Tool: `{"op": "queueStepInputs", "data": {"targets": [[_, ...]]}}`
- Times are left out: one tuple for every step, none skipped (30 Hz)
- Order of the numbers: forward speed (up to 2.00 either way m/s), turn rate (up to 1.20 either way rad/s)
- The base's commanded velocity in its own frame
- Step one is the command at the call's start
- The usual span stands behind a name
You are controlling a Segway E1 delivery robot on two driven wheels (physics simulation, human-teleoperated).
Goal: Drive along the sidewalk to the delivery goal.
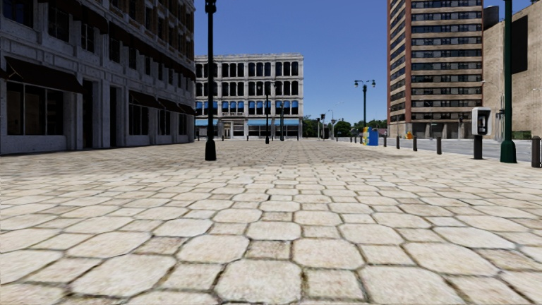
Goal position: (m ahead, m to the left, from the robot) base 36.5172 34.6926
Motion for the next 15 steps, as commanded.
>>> {"op": "queueStepInputs", "data": {"targets": [[2.00,0.00],[2.00,0.00],[2.00,0.00],[2.00,0.00],[2.00,0.00],[2.00,0.00],[2.00,0.00],[2.00,0.00],[2.00,0.00],[2.00,0.00],[2.00,0.00],[2.00,0.00],[2.00,0.00],[2.00,0.00],[2.00,0.00]]}}
